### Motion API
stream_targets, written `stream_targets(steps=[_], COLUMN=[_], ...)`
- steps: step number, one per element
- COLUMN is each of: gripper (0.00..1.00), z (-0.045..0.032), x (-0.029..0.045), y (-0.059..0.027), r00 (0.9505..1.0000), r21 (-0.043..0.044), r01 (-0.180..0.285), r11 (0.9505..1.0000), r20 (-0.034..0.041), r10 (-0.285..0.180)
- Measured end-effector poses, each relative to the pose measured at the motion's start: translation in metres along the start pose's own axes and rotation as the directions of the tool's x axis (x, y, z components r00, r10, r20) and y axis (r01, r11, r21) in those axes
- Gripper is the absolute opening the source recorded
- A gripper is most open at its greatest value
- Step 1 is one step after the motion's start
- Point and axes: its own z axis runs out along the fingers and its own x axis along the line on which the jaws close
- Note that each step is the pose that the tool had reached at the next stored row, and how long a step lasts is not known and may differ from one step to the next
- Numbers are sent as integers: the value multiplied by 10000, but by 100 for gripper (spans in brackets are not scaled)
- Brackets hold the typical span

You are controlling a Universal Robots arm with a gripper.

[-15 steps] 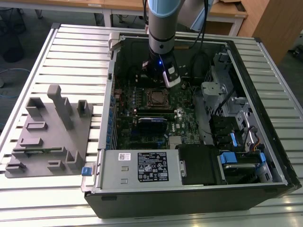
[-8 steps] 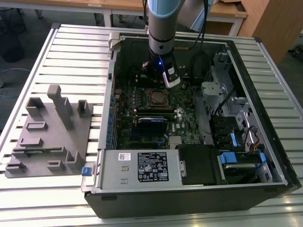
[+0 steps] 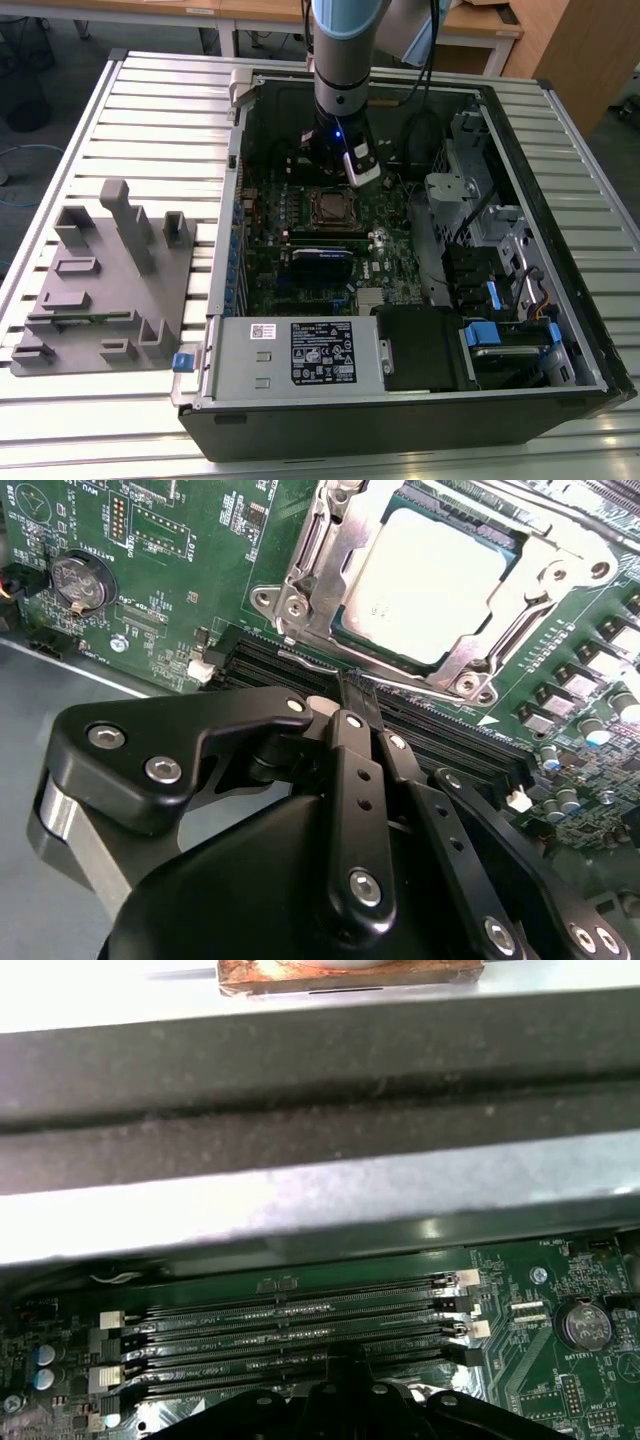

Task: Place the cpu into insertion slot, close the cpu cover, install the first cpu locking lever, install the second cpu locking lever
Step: 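Install the first cpu locking lever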

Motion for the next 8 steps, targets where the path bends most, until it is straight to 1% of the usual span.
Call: stream_targets(steps=[8], gripper=[11], z=[10], x=[0], y=[14], r00=[9999], r21=[33], r01=[-128], r11=[9999], r20=[39], r10=[128])
